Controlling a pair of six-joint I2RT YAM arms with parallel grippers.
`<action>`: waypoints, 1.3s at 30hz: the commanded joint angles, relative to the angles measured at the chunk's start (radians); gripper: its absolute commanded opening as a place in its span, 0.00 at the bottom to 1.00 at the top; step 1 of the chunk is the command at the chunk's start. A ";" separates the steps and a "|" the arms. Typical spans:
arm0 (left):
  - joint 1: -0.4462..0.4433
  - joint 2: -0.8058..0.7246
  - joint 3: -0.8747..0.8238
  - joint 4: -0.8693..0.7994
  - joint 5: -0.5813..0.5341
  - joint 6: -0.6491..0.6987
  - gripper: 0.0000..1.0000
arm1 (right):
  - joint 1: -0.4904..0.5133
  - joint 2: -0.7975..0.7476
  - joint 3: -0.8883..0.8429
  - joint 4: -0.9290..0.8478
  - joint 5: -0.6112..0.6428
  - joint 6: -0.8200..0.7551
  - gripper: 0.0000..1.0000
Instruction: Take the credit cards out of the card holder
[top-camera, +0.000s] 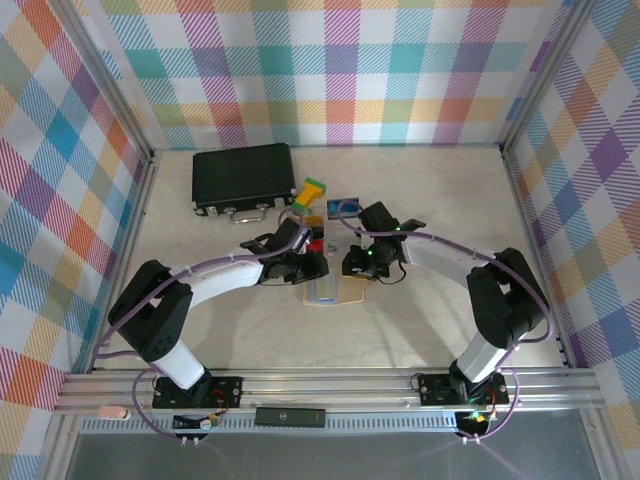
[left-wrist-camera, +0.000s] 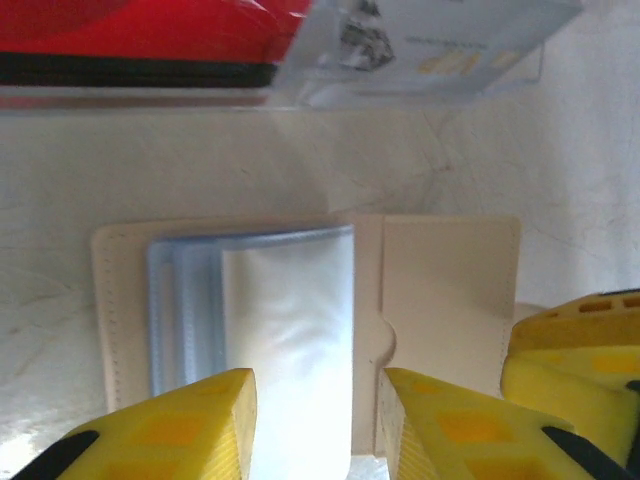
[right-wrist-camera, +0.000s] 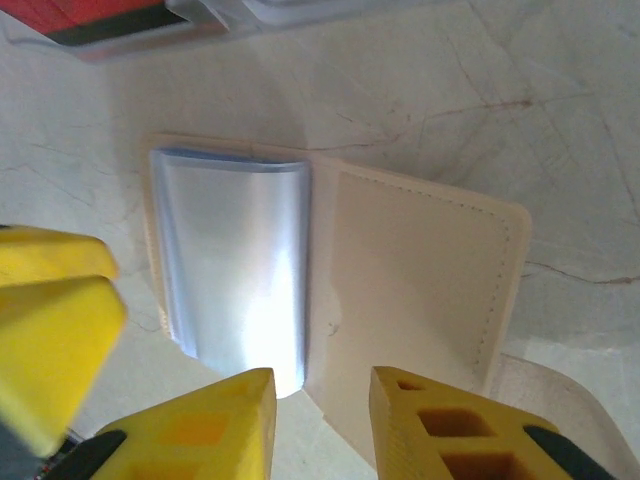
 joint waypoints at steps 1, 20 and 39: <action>0.009 0.006 -0.012 -0.034 0.003 -0.036 0.39 | 0.000 0.027 0.019 -0.028 0.003 -0.005 0.33; 0.008 0.108 0.030 -0.052 0.067 -0.040 0.39 | 0.000 0.137 -0.014 -0.013 0.069 -0.016 0.34; -0.021 0.149 0.064 -0.072 0.138 -0.001 0.41 | 0.000 0.129 -0.041 0.037 0.034 0.002 0.32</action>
